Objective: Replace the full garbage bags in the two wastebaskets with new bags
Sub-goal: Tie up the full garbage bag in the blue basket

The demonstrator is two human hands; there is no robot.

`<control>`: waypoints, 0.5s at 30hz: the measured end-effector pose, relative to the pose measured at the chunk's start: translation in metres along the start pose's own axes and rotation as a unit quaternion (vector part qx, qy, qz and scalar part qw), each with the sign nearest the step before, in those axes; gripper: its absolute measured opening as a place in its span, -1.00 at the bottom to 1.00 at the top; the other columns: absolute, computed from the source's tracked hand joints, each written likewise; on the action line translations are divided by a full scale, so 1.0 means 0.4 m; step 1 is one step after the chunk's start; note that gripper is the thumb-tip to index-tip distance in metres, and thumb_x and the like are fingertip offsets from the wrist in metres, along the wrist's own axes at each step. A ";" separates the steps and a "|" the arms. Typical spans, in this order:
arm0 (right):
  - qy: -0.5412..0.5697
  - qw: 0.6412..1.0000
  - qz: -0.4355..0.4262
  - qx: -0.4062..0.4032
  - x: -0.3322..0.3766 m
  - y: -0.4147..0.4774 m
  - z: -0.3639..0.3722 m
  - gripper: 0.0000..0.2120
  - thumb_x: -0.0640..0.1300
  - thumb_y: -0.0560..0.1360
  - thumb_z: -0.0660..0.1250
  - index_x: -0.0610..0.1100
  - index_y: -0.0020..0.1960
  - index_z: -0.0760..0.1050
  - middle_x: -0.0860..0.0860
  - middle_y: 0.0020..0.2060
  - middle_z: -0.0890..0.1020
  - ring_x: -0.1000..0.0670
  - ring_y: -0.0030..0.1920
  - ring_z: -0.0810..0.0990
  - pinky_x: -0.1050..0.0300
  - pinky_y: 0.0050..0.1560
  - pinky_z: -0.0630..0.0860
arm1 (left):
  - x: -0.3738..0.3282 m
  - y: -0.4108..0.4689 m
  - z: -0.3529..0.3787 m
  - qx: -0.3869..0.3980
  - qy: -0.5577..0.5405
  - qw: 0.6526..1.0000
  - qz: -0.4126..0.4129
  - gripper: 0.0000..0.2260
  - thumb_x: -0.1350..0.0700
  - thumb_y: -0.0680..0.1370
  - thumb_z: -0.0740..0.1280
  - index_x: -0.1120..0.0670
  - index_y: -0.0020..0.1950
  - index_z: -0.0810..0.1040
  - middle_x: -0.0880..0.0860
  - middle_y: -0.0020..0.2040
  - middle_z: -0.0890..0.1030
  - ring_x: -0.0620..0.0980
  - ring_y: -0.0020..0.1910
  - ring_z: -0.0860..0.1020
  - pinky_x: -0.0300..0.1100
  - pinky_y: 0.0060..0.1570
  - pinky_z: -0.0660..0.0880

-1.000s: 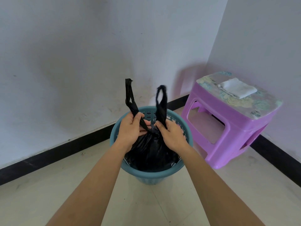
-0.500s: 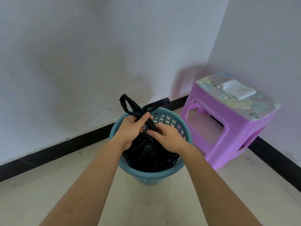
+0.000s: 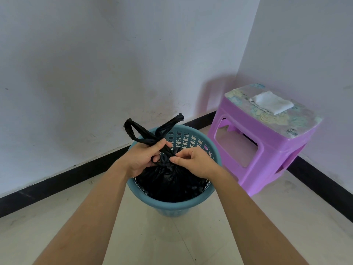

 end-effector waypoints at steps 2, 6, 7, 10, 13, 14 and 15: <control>0.089 0.995 0.055 -0.003 0.004 0.005 -0.004 -0.68 -0.19 0.49 0.39 -0.02 0.23 0.60 0.10 0.07 0.69 0.13 0.08 0.63 0.22 0.08 0.53 | -0.002 -0.008 -0.002 0.016 0.008 1.000 0.004 -0.68 -0.14 0.59 0.27 0.04 0.11 0.66 -0.03 -0.39 0.30 -0.08 -0.32 0.35 -0.13 -0.05 0.43; 0.329 0.938 0.078 -0.073 0.045 0.013 -0.020 -0.49 0.12 0.39 0.34 -0.04 0.30 0.50 0.05 0.22 0.61 0.04 0.28 0.52 0.01 0.30 0.44 | -0.017 -0.024 0.006 0.056 0.042 0.997 0.016 -0.68 -0.15 0.59 0.26 0.02 0.12 0.67 -0.04 -0.35 0.28 -0.07 -0.30 0.37 -0.16 -0.05 0.45; 0.352 0.929 0.086 -0.070 0.055 0.017 -0.025 -0.36 0.27 0.39 0.36 -0.06 0.35 0.47 0.06 0.24 0.58 0.03 0.31 0.49 -0.03 0.36 0.38 | -0.020 -0.027 0.012 0.071 0.055 0.996 0.016 -0.68 -0.15 0.59 0.25 0.01 0.12 0.67 -0.03 -0.35 0.30 -0.07 -0.29 0.38 -0.16 -0.05 0.46; 0.386 0.914 0.089 -0.084 0.081 0.029 -0.018 -0.41 0.35 0.45 0.33 -0.05 0.28 0.54 -0.03 0.24 0.58 -0.06 0.31 0.51 -0.07 0.38 0.40 | -0.022 -0.032 0.032 0.113 0.096 0.989 0.013 -0.69 -0.16 0.59 0.25 -0.01 0.12 0.67 -0.01 -0.32 0.41 -0.06 -0.25 0.44 -0.17 -0.04 0.49; 0.596 0.784 0.058 -0.167 0.103 0.034 -0.016 -0.72 0.03 0.69 0.13 -0.14 0.02 0.48 -0.09 -0.13 0.69 -0.08 0.03 0.66 -0.02 0.19 0.55 | -0.005 -0.026 0.039 0.084 0.056 0.995 0.005 -0.66 -0.15 0.60 0.24 0.07 0.11 0.64 0.02 -0.24 0.56 -0.05 -0.22 0.49 -0.14 -0.04 0.52; 0.668 0.721 0.051 -0.177 0.107 0.032 -0.021 -0.72 0.00 0.70 0.10 -0.14 -0.05 0.44 -0.06 -0.29 0.63 -0.06 -0.12 0.67 -0.01 0.13 0.58 | 0.002 -0.023 0.038 0.062 0.032 0.998 0.003 -0.65 -0.15 0.60 0.23 0.09 0.07 0.63 0.03 -0.20 0.60 -0.05 -0.21 0.51 -0.11 -0.02 0.51; 0.720 0.668 0.045 -0.182 0.110 0.030 -0.027 -0.70 -0.02 0.70 0.09 -0.14 -0.11 0.43 -0.02 -0.42 0.53 -0.03 -0.29 0.63 0.00 0.06 0.59 | 0.010 -0.021 0.037 0.041 0.010 0.999 0.004 -0.65 -0.16 0.60 0.23 0.08 0.06 0.63 0.04 -0.16 0.64 -0.06 -0.19 0.53 -0.10 0.01 0.50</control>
Point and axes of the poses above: each hand's wrist, its own y-axis towards the middle knuckle, its own z-axis out of the palm, x = y × z, the point moved 1 cm from there along y, towards the middle knuckle
